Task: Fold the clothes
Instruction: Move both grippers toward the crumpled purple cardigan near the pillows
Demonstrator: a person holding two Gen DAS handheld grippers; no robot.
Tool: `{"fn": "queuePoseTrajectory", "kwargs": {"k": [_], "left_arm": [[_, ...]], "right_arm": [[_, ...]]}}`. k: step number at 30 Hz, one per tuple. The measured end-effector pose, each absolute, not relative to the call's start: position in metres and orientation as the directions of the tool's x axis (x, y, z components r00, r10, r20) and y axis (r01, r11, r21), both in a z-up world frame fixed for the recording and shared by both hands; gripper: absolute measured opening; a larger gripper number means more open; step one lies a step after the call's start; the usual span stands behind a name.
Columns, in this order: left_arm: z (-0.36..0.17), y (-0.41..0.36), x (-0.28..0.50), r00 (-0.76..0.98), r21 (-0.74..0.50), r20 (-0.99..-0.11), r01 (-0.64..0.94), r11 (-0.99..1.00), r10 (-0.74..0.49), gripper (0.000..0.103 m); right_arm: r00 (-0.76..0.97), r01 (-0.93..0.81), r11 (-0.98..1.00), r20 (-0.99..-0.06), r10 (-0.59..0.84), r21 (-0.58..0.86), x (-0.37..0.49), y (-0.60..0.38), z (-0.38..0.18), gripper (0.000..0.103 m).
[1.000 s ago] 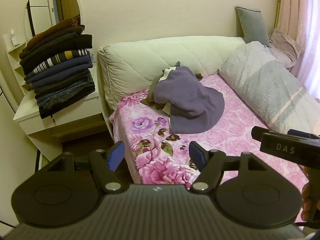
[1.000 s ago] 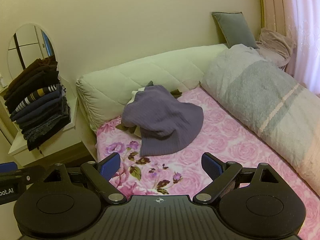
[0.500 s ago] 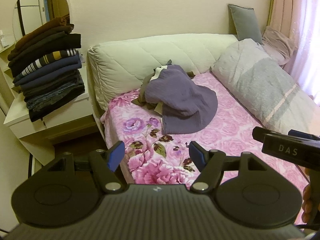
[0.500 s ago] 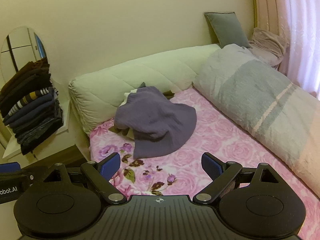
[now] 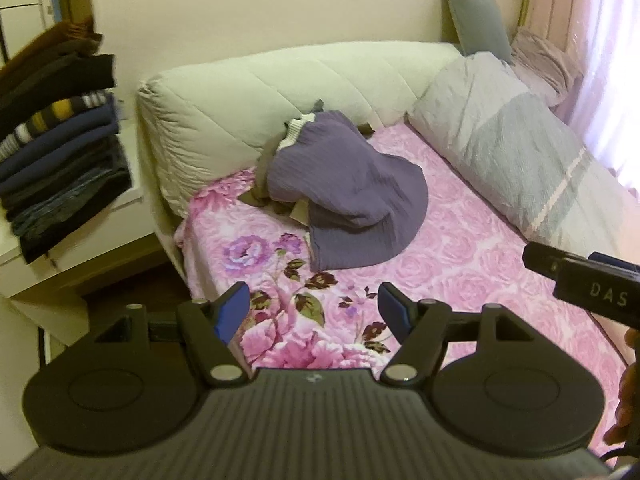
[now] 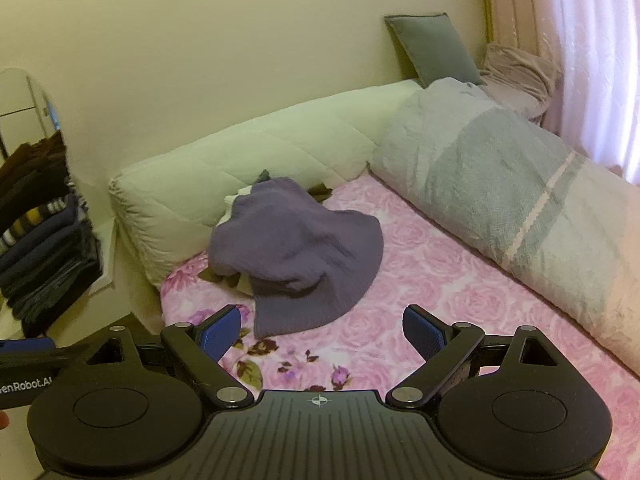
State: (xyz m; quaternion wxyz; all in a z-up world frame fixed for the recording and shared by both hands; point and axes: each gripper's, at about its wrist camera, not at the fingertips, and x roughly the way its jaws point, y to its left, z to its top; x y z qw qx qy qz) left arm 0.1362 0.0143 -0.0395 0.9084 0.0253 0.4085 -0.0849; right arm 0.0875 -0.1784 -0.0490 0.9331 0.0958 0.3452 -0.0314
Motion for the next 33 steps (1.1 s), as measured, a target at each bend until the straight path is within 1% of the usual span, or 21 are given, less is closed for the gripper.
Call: {"fn": "queuePoseTrajectory", "kwargs": {"k": [4, 6, 8, 13, 16, 24, 33], "left_arm": [[-0.05, 0.015, 0.173, 0.622, -0.043, -0.765, 0.209, 0.977, -0.166, 0.067], [-0.054, 0.016, 0.192, 0.609, -0.049, -0.772, 0.228, 0.972, -0.182, 0.066], [-0.056, 0.017, 0.211, 0.598, -0.052, -0.777, 0.245, 0.968, -0.193, 0.066], [-0.059, 0.021, 0.253, 0.585, -0.042, -0.788, 0.26, 0.965, -0.192, 0.066], [-0.058, 0.023, 0.273, 0.581, -0.044, -0.79, 0.266, 0.963, -0.197, 0.066], [-0.06, 0.029, 0.315, 0.57, -0.053, -0.796, 0.272, 0.961, -0.205, 0.066], [-0.077, 0.039, 0.355, 0.542, -0.103, -0.801, 0.292, 0.951, -0.254, 0.066]], "right_arm": [[0.72, 0.172, 0.979, -0.693, -0.047, 0.113, 0.11, -0.182, -0.067, 0.091], [0.705, 0.193, 0.97, -0.709, -0.031, 0.149, 0.124, -0.186, -0.073, 0.091], [0.703, 0.213, 0.961, -0.711, -0.023, 0.179, 0.138, -0.189, -0.076, 0.091], [0.682, 0.222, 0.963, -0.731, -0.039, 0.155, 0.174, -0.184, -0.08, 0.091], [0.688, 0.216, 0.965, -0.725, -0.043, 0.149, 0.192, -0.177, -0.082, 0.091], [0.681, 0.193, 0.97, -0.732, -0.021, 0.151, 0.233, -0.163, -0.088, 0.091], [0.626, 0.215, 0.951, -0.779, 0.04, 0.221, 0.267, -0.17, -0.107, 0.091]]}}
